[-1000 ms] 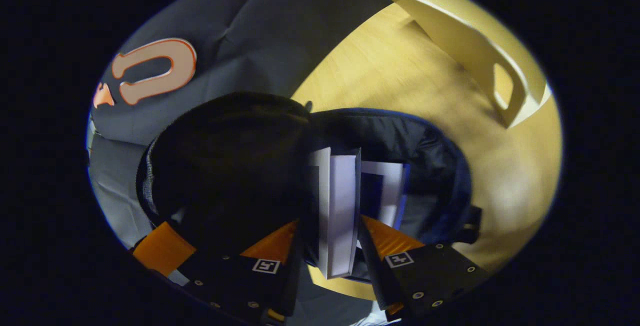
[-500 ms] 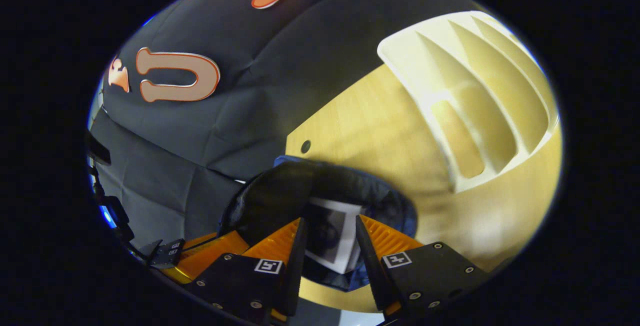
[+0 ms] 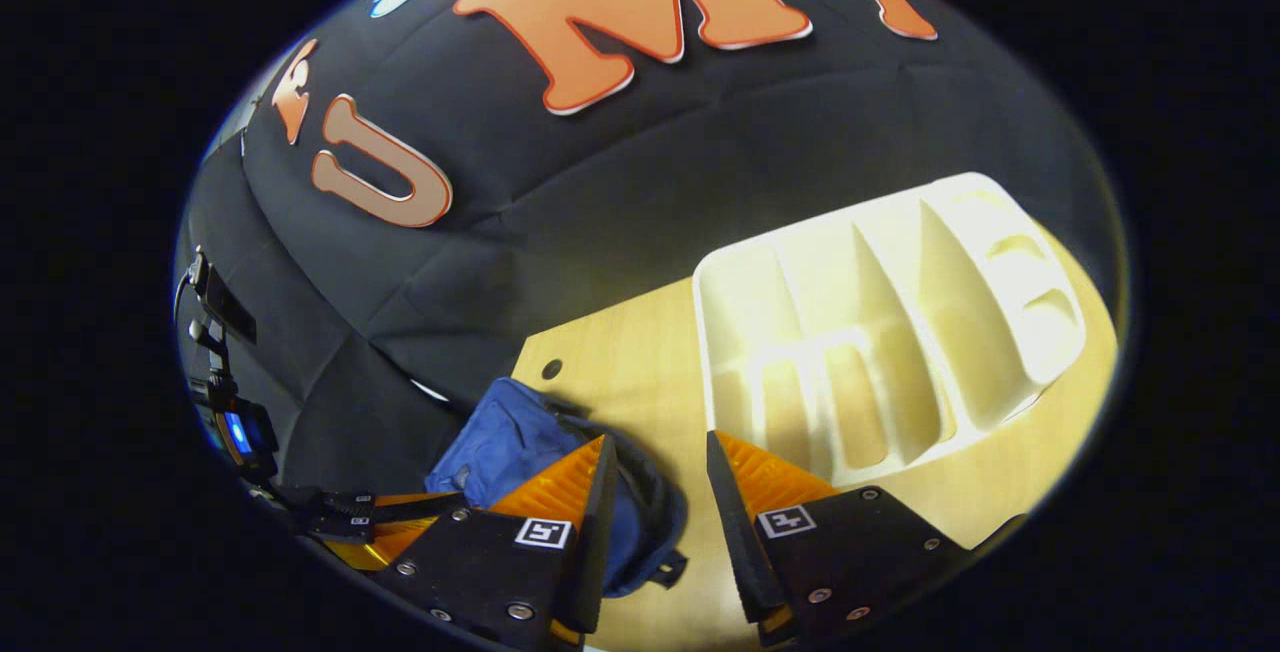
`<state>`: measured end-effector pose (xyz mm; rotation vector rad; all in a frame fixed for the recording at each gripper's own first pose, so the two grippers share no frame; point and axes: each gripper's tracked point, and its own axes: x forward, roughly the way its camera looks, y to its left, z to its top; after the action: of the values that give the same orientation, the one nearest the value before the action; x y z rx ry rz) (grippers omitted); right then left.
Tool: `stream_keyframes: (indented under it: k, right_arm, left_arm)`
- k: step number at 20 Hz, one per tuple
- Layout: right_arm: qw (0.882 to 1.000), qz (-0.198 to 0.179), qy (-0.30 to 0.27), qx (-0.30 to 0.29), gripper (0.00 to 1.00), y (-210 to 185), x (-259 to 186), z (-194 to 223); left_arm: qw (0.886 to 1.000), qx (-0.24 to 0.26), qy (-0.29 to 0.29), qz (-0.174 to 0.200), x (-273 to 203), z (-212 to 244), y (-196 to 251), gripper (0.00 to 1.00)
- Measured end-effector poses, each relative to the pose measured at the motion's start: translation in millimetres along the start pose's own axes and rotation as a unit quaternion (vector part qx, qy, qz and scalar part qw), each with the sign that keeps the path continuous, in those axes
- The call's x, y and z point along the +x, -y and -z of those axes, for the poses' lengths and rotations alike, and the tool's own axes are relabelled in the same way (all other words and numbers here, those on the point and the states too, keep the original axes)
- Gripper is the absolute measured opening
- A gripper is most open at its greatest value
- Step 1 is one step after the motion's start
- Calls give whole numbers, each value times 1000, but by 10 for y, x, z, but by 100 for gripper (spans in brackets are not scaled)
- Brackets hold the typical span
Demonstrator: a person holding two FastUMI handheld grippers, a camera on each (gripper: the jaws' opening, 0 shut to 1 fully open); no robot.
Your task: Open the schoolbag, grab two books from the bookshelf and put them into the schoolbag.
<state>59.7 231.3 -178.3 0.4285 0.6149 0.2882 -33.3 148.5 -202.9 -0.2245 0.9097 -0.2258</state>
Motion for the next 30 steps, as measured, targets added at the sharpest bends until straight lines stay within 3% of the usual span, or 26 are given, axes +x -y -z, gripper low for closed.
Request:
stream_keyframes:
  k: [2, 4, 5, 7, 11, 14, 18, 19, 20, 25, 30]
  right_arm:
    - [999, 13, 24, -19, 53, 195, -136, -167]
    - [998, 25, 48, -39, 53, 346, -266, -327]
    - [996, 34, 59, -50, 53, 441, -339, -412]
    - [992, 50, 86, -74, 54, 620, -471, -592]
    - [982, 80, 130, -109, 60, 868, -772, -905]
    - [970, 99, 180, -131, 75, 1028, -984, -1176]
    - [958, 118, 211, -155, 87, 1215, -1255, -1339]
    - [956, 122, 216, -158, 100, 1200, -1272, -1370]
    - [954, 126, 222, -159, 93, 1248, -1327, -1407]
    - [938, 133, 274, -168, 94, 1361, -1637, -1604]
    - [925, 126, 319, -166, 94, 1390, -1828, -1733]
  left_arm:
    - [1000, 8, 9, 7, 20, -35, 173, 76]
    - [1000, 13, 22, 10, 55, -96, 329, 90]
    - [999, 18, 31, 6, 54, -124, 406, 90]
    - [998, 31, 61, 7, 52, -260, 593, 99]
    - [990, 51, 132, -8, -73, -463, 926, 98]
    - [984, 46, 170, -20, -177, -496, 1074, 98]
    - [966, 65, 243, -50, -355, -480, 1094, 97]
    - [962, 69, 258, -55, -385, -472, 1127, 97]
    - [957, 72, 276, -59, -419, -512, 1136, 97]
    - [937, 79, 333, -72, -595, -538, 1132, 98]
    - [908, 96, 400, -79, -908, -631, 1269, 97]
